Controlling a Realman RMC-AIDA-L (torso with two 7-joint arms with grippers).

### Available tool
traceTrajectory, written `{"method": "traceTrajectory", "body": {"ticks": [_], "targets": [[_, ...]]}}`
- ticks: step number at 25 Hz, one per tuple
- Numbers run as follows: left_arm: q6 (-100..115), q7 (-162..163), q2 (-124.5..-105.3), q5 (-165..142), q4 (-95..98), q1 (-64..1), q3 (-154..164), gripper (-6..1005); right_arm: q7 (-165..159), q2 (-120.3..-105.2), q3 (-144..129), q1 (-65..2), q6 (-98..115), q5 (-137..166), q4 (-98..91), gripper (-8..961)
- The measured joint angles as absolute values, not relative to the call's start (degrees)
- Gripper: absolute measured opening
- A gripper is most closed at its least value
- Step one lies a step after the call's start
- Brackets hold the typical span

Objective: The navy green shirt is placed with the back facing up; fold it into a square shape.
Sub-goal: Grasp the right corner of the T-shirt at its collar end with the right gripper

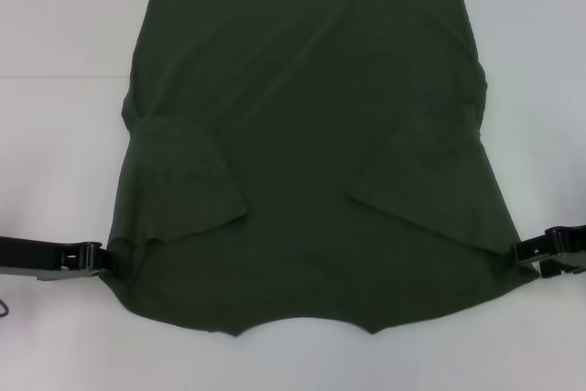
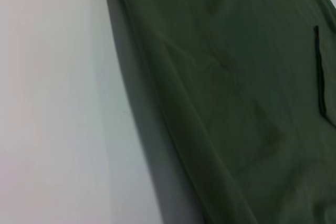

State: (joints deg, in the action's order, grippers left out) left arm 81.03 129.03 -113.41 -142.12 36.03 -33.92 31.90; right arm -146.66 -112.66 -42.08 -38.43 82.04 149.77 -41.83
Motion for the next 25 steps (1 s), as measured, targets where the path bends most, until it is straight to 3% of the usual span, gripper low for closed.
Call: {"method": "traceTrajectory", "body": {"ticks": [25], "targets": [[80.81,128.84,-113.47,-142.12,36.03,-33.83,31.9,33,-146.6,-113.82,-43.68,-39.92,80.67,149.3,-40.77,701]]}}
